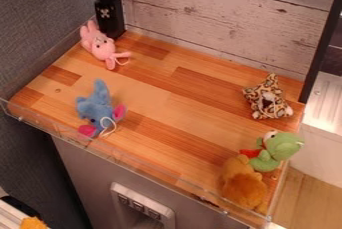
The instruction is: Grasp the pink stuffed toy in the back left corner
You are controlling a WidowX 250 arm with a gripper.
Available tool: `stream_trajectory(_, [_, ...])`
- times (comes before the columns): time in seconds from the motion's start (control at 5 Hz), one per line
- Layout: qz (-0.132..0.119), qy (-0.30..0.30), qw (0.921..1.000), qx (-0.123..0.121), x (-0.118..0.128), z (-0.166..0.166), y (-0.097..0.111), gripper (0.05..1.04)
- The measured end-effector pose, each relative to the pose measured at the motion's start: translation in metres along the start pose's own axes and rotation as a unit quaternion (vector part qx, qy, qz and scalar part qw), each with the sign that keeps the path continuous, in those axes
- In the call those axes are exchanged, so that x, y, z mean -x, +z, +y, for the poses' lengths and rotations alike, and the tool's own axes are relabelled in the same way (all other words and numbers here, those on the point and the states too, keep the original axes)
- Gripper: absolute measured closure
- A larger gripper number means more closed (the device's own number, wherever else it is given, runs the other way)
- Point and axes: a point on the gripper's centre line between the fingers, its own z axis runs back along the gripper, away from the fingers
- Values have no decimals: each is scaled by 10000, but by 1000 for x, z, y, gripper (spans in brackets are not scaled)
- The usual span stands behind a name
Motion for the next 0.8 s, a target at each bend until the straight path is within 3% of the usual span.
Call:
stream_trajectory(0.2, [-40, 463, 9988, -157, 0, 5, -2, 83])
stream_trajectory(0.4, [-19, 407, 9991, -75, -4, 7, -18, 83])
stream_trajectory(0.8, [1, -740, 9973, -34, -9, 10, -34, 84])
